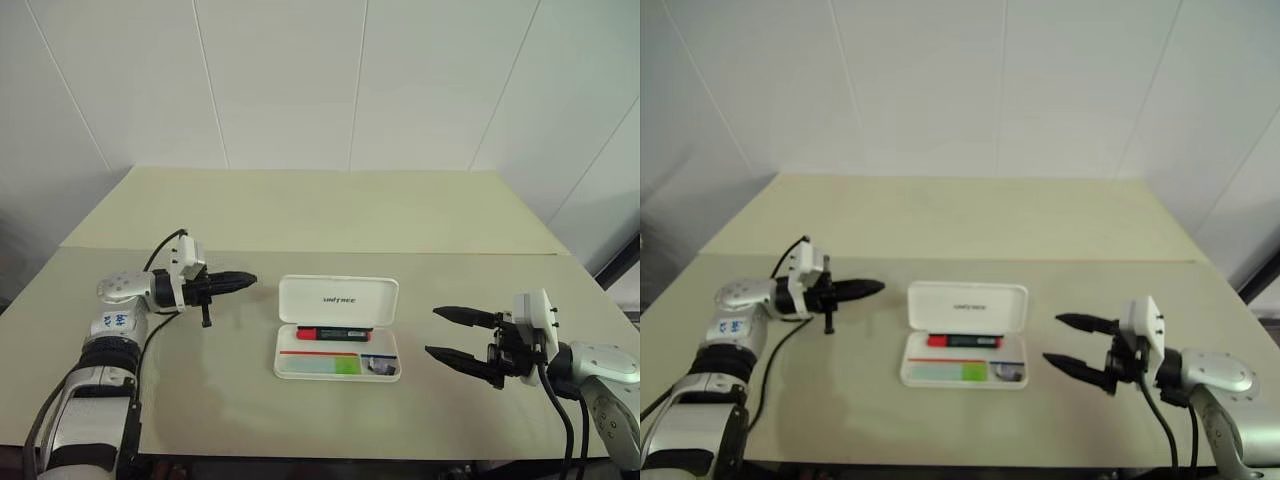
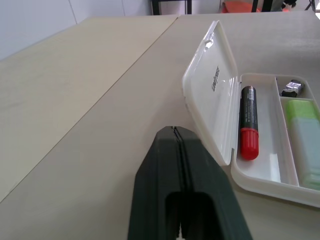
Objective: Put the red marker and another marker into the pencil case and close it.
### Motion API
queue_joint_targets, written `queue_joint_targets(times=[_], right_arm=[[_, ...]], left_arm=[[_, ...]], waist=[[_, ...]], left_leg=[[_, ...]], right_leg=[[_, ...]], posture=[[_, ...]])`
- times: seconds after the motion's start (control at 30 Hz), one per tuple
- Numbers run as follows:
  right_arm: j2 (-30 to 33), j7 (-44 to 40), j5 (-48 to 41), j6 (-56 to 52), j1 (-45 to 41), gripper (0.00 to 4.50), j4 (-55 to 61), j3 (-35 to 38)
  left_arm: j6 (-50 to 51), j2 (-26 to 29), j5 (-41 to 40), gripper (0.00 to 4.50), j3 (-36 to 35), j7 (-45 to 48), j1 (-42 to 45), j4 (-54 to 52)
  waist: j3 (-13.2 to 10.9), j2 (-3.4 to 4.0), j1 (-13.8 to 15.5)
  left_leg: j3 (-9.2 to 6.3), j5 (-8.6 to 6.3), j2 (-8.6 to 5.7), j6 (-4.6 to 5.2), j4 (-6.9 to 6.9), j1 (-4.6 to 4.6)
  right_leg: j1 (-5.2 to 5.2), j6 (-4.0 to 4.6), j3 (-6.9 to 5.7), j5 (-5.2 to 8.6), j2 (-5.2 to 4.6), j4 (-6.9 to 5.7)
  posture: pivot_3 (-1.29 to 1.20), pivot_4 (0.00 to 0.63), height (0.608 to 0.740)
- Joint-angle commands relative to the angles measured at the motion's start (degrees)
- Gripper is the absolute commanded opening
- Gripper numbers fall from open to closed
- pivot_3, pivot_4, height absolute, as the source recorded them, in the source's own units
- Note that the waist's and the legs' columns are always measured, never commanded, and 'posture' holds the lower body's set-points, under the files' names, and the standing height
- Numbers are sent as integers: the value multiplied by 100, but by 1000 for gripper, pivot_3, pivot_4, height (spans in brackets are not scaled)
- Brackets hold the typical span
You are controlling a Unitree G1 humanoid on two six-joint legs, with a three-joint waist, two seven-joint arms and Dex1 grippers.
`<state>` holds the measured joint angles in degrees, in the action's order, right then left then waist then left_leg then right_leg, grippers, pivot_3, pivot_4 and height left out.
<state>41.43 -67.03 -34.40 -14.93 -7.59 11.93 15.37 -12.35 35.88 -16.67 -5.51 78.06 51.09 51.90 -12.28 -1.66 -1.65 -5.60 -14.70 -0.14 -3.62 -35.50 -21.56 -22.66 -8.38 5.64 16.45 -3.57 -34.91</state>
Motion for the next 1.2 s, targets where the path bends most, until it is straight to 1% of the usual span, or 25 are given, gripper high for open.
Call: queue_joint_targets(times=[0.03, 0.2, 0.37, 0.5, 0.67, 0.87, 0.97, 1.03, 1.2], right_arm=[[66, 2, -84, 142, 4, 4500, 53, 192], [146, -144, -176, 135, 147, 4500, -12, 353], [284, -426, -283, 197, 280, 4500, -143, 517], [400, -669, -245, 345, 361, 4500, -276, 600], [542, -1190, -387, 519, 241, 4500, -754, 777], [749, -2026, -562, 738, -513, 4500, -1910, 831], [831, -2414, -567, 816, -916, 4500, -2444, 751], [892, -2536, -749, 879, -1097, 4500, -2686, 675], [1171, -2547, -1140, 972, -1466, 4500, -3123, 289]], left_arm=[[-385, -25, 368, 17, 77, -188, 463, 706], [-674, -239, 969, 17, 297, -901, 981, 1551], [-768, -516, 1247, 17, 348, -1176, 1309, 1941], [-637, -719, 1287, 17, 277, -1134, 1554, 2120], [-473, -853, 1174, 17, 175, -528, 1800, 2154], [-290, -898, 1128, 17, 112, 327, 1943, 2095], [-319, -922, 1139, 17, 103, 574, 1948, 2031], [-311, -924, 1159, 17, 115, 654, 1938, 2001], [-327, -935, 1183, 17, 181, 1014, 1858, 1899]], waist=[[0, 0, 4], [-1, -1, 14], [-2, -4, 11], [-3, -6, 9], [-3, -6, -9], [-4, -6, -11], [-6, -4, -11], [-6, -3, -10], [-7, -1, -13]], left_leg=[[0, 0, 0, 0, 0, 0], [-1, 0, -3, 0, -1, -2], [-3, -1, -6, 1, -1, -6], [-4, -1, -6, 1, -4, -8], [-2, -1, -7, 1, -4, -8], [-2, -1, -7, 1, -9, -7], [-2, -1, -7, 1, -9, -7], [-3, -1, -7, 1, -8, -8], [-3, -1, -7, 1, -6, -9]], right_leg=[[0, 0, 0, 0, 0, 0], [1, -5, 0, 1, -2, -1], [0, -11, 0, 4, -2, -1], [0, -12, 0, 3, -1, -2], [0, -14, 0, 3, -1, -2], [0, -14, 0, 3, 0, -7], [0, -14, 0, 3, -1, -6], [-1, -14, 0, 3, -1, -6], [-2, -17, 1, 5, -2, -6]], posture=[[0, 150, 740], [0, 150, 740], [0, 150, 740], [0, 150, 740], [0, 150, 740], [0, 150, 740], [0, 150, 740], [0, 150, 740], [0, 150, 740]])
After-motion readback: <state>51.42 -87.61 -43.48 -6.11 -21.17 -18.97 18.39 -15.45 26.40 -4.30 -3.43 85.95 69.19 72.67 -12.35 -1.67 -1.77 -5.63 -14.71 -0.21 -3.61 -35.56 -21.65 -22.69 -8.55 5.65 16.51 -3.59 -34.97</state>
